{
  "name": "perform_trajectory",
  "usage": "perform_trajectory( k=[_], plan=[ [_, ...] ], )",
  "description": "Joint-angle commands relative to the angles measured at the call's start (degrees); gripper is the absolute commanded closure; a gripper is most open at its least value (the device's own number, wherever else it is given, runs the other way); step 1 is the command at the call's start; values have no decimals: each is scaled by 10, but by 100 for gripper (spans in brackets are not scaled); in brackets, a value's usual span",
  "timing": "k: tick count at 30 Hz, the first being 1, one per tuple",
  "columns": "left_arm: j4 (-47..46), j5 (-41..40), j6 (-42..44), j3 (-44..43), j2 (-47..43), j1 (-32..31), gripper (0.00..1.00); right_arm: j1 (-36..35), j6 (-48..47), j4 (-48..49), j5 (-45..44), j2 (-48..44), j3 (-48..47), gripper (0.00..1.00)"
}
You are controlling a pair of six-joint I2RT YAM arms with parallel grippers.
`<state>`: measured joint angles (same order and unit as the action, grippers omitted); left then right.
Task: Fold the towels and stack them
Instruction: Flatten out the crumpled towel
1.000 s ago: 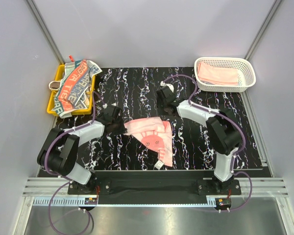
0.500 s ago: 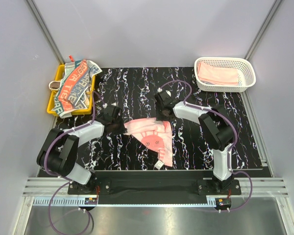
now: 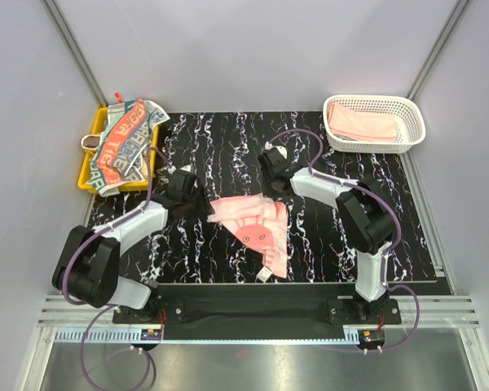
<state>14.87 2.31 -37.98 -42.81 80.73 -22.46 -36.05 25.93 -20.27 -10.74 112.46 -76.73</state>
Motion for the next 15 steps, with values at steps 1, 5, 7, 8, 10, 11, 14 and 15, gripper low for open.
perform_trajectory(
  k=[1, 5, 7, 8, 10, 11, 14, 15],
  plan=[
    [9, -21, 10, -58, -22, 5, 51, -4, -5, -2, -42, -61, -26, 96],
    [19, -49, 12, -97, 20, 27, 46, -4, -6, 2, -49, -83, -24, 97],
    [26, -49, 13, -127, 47, 35, 46, -4, -9, -1, -53, -86, -27, 97],
    [30, -51, 14, -136, 71, 36, 46, -4, -11, -4, -54, -86, -29, 97],
    [31, -55, 12, -157, 90, 43, 46, -4, -13, -7, -58, -86, -32, 97],
    [31, -53, 12, -163, 97, 44, 46, -4, -14, -6, -60, -88, -32, 97],
    [33, -39, 9, -179, 126, 48, 46, -3, -22, -8, -72, -87, -35, 97],
    [33, -34, 9, -180, 137, 49, 46, -2, -26, -9, -75, -82, -38, 97]
  ],
)
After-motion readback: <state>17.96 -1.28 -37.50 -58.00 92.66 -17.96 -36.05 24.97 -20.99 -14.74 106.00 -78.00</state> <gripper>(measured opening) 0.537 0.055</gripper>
